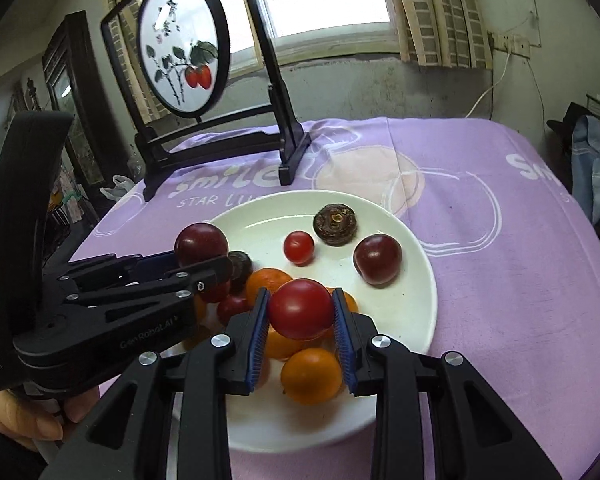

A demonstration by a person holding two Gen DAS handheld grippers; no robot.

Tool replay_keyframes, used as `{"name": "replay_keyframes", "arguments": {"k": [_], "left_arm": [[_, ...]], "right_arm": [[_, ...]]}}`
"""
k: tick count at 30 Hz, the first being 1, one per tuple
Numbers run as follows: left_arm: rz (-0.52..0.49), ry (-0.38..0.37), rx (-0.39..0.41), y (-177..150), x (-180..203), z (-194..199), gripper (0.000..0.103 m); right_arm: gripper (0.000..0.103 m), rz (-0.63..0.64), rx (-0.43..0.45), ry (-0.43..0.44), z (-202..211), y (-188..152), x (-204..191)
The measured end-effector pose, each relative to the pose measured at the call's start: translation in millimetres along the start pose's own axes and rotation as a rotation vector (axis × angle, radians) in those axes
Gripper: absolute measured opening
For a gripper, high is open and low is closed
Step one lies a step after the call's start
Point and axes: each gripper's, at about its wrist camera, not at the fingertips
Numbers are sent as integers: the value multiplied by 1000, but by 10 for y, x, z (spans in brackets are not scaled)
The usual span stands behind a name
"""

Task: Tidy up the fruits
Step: 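Carry both tomatoes over the white plate and open both grippers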

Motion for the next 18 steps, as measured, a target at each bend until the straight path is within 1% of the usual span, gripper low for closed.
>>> {"name": "replay_keyframes", "arguments": {"k": [1,2,4,5,9,11,12,15,18], "left_arm": [[11,6,4,19,-9,-48,51],[21,26,18,35,-21,-63,57],[39,45,56,47,-46,-42,80],[47,40,63,47,-57,-24,82],[53,18,75,-3,-72,112,84],[59,13,90,-49,-88,216,87],[62,14,96,-77,-99,264,89],[68,18,111,-186,-136,416,91],[75,20,113,-366,-178,559,94]], "right_arm": [[44,-14,3,-4,-37,-3,35],[48,-28,8,-15,-50,-20,62],[61,-46,5,-9,-53,-49,131],[61,-52,6,-9,-34,-66,157],[61,-42,1,-29,39,-83,138],[62,-31,-12,-56,88,-103,91],[62,-26,-12,-56,116,-119,69],[78,-1,-7,-79,239,-211,-37],[78,33,2,-102,371,-313,-148]]}}
Point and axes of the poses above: each gripper's, at about its wrist camera, not at the fingertips, and z roughly against the way its jaws point, x to its right, y to its top, and after that the axes turned 10 degrees about z, right-handed
